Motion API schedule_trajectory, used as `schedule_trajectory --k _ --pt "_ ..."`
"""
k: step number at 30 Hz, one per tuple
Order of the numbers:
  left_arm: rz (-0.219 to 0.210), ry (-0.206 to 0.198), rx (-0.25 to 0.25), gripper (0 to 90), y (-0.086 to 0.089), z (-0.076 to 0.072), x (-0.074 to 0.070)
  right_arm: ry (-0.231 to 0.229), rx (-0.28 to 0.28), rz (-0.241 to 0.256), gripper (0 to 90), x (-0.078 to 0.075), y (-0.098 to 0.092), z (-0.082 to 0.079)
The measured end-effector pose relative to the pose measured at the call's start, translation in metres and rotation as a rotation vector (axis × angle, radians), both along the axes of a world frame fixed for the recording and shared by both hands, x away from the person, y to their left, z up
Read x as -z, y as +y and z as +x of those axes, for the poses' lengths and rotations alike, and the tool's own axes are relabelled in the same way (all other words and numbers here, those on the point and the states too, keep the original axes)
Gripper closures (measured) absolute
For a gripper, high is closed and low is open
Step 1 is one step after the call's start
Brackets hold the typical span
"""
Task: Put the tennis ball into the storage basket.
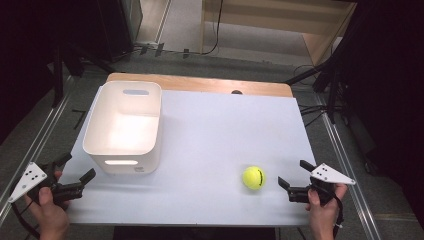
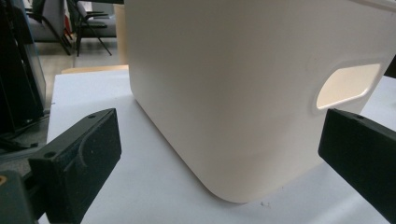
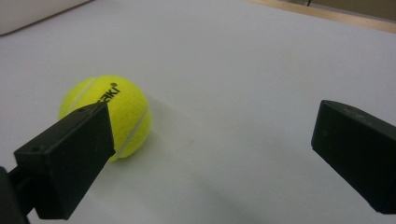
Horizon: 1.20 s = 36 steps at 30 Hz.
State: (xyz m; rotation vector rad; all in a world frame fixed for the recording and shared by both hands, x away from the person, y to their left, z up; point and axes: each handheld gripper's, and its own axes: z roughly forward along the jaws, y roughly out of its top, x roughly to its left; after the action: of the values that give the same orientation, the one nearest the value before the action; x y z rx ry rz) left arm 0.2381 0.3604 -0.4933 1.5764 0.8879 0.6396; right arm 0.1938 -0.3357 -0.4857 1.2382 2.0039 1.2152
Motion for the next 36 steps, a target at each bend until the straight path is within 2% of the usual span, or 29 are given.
schedule_trajectory --k 6,18,23,30,36 --pt "0.002 0.001 0.003 0.0 0.000 0.000 0.000 0.017 -0.030 -0.011 0.0 -0.007 0.011 0.000" --pt "0.018 -0.001 0.014 0.0 0.000 0.000 0.000 0.062 -0.103 -0.038 0.0 -0.011 0.033 0.004" --pt "0.016 0.000 0.014 0.0 -0.001 0.000 0.000 0.075 -0.127 -0.024 0.0 -0.012 0.040 0.005" --pt "0.016 -0.002 0.016 0.0 -0.001 0.000 0.000 0.101 -0.148 -0.038 0.0 -0.008 0.050 0.008" --pt "0.011 -0.001 0.015 0.0 0.000 0.000 0.000 0.126 -0.168 -0.070 0.0 -0.004 0.060 0.011"
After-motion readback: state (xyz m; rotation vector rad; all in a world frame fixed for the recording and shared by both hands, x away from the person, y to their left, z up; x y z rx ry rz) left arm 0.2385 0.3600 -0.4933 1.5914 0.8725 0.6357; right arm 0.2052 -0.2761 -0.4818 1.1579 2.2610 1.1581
